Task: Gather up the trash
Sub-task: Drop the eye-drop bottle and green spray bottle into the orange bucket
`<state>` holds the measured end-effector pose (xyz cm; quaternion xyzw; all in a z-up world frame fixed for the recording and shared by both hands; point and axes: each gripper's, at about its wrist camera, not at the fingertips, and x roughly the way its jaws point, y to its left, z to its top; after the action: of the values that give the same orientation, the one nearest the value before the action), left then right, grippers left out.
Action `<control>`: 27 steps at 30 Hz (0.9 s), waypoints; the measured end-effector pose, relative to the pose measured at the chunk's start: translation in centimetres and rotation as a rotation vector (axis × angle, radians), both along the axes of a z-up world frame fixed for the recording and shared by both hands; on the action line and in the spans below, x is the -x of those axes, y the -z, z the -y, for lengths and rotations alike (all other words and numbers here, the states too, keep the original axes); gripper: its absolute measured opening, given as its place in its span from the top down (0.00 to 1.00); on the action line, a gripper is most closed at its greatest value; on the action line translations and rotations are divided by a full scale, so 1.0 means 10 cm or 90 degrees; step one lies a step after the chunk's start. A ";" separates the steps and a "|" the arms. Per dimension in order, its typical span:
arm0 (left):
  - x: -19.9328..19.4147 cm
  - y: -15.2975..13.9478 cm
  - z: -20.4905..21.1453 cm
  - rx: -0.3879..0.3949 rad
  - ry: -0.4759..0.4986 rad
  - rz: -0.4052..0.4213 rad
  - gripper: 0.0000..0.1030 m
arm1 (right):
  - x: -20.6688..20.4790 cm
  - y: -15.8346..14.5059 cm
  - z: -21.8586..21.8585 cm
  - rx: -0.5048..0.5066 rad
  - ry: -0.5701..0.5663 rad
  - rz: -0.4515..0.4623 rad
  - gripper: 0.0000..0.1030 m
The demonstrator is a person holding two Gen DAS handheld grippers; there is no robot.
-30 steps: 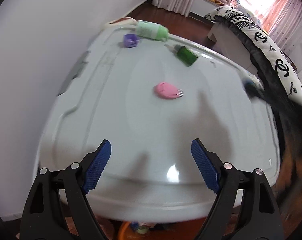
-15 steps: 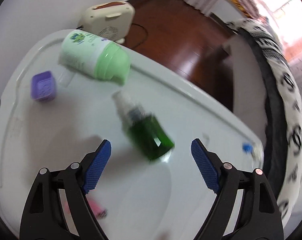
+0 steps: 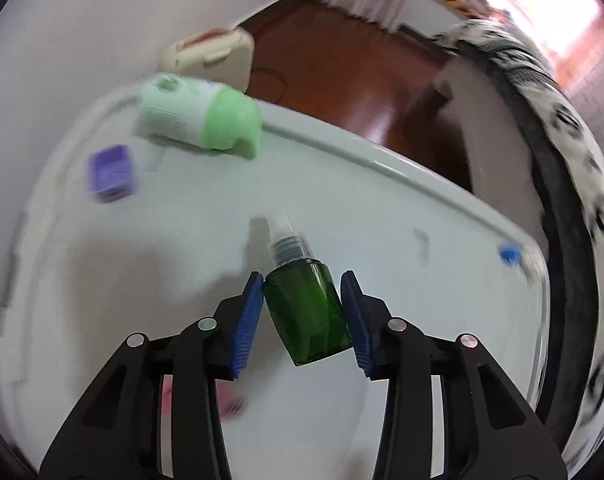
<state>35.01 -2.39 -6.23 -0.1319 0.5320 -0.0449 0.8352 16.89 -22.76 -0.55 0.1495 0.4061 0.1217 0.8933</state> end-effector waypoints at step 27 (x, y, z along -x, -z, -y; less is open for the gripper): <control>3.19 1.29 -0.22 -0.126 0.280 -0.268 0.33 | 1.49 1.34 -0.89 0.170 -0.148 -0.284 0.35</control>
<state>3.08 -0.17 -19.15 0.0619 0.7108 -0.1438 0.6858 1.95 -13.82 -13.97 0.0061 0.6194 0.1330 0.7737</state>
